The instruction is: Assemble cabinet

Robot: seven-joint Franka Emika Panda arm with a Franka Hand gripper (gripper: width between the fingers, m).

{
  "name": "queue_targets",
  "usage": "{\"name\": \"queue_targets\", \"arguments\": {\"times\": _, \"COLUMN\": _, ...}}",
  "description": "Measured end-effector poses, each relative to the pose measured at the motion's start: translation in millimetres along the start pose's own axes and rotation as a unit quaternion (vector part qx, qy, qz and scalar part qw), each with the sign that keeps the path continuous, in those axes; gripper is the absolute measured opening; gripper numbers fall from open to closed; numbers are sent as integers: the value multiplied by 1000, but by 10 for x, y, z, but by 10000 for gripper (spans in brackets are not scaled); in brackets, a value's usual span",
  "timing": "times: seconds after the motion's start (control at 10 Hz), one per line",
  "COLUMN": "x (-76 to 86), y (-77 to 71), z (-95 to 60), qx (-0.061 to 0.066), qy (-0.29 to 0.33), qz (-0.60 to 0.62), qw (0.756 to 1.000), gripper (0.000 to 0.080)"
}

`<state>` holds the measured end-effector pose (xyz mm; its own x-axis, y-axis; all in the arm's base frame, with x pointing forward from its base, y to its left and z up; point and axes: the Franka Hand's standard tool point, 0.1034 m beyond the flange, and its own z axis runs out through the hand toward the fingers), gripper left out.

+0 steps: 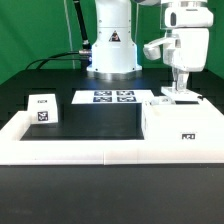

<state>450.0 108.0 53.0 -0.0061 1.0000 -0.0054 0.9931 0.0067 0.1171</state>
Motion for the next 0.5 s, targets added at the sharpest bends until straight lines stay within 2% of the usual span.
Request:
{"name": "queue_targets", "arguments": {"times": 0.4, "x": -11, "y": -10, "z": 5, "qx": 1, "qy": 0, "qz": 1, "qw": 1000, "gripper": 70}}
{"name": "queue_targets", "arguments": {"times": 0.5, "x": -35, "y": -21, "z": 13, "qx": 7, "qy": -5, "qz": -2, "qw": 1000, "gripper": 70}}
